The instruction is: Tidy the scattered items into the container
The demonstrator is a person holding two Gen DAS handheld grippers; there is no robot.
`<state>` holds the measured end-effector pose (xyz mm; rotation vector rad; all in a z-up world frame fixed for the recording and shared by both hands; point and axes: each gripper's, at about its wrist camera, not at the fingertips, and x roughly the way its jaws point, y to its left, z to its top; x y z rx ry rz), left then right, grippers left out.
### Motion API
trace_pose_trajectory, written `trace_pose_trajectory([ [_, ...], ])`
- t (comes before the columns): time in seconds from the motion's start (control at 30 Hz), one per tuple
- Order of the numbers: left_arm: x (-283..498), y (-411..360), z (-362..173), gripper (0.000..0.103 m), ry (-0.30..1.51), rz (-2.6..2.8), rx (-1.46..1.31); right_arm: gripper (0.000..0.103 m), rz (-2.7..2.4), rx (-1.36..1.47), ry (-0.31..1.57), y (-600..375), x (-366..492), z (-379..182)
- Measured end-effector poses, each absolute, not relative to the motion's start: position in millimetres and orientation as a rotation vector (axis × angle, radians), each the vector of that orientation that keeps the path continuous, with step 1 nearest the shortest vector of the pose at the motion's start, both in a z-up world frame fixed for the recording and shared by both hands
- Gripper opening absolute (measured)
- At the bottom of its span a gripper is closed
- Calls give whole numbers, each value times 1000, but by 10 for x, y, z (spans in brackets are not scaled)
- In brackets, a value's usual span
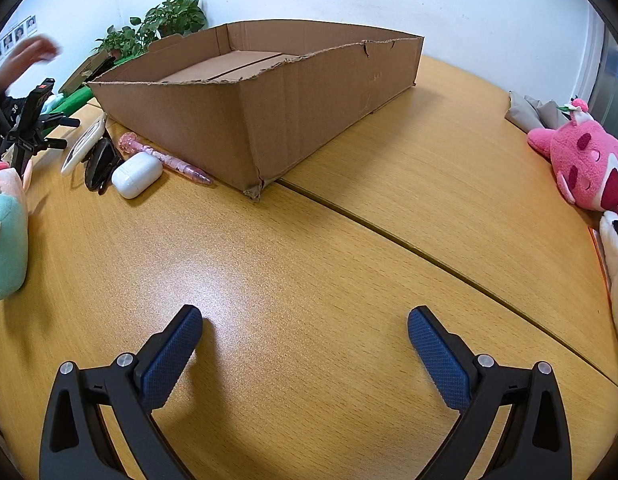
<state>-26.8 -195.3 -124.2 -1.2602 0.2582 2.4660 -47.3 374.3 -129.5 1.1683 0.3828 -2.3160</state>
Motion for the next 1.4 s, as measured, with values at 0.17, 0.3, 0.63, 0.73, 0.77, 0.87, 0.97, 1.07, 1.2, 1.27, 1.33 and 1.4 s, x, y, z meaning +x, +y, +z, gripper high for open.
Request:
trace_pose_trajectory([
  [0.17, -268, -1952, -1242, 103, 258, 2466, -1260, 103, -2316, 1168, 383, 3745, -476, -1296],
  [0.3, -266, -1953, -1241, 103, 258, 2466, -1260, 103, -2313, 1167, 386, 3727, -493, -1295],
  [0.63, -233, -1895, -1252, 103, 205, 2540, -1298, 103, -2433, 1229, 313, 3622, -427, -1299],
  [0.73, -126, -1805, -1240, 103, 154, 2613, -1332, 103, -2481, 1253, 282, 3626, -406, -1295],
  [0.77, -86, -1768, -1239, 103, 154, 2615, -1332, 103, -2515, 1270, 262, 3615, -378, -1295],
  [0.87, 68, -1607, -1225, 102, 145, 2606, -1320, 103, -2559, 1290, 227, 3529, -212, -1289],
  [0.97, 311, -1479, -1060, 102, 37, 2634, -1267, 103, -2549, 1263, 283, 3348, 85, -1224],
  [1.07, 594, -1297, -727, 102, -57, 2654, -1177, 103, -2496, 1188, 277, 3194, 459, -1013],
  [1.2, 841, -916, -389, 102, -154, 2534, -1081, 103, -2433, 1047, 166, 2960, 851, -644],
  [1.27, 860, -706, -377, 102, -187, 2423, -1078, 103, -2399, 980, 20, 2845, 984, -496],
  [1.33, 834, -547, -438, 102, -209, 2350, -1092, 103, -2339, 962, -195, 2733, 1028, -475],
  [1.4, 764, -401, -569, 102, -193, 2311, -1132, 103, -2284, 987, -333, 2547, 1021, -564],
])
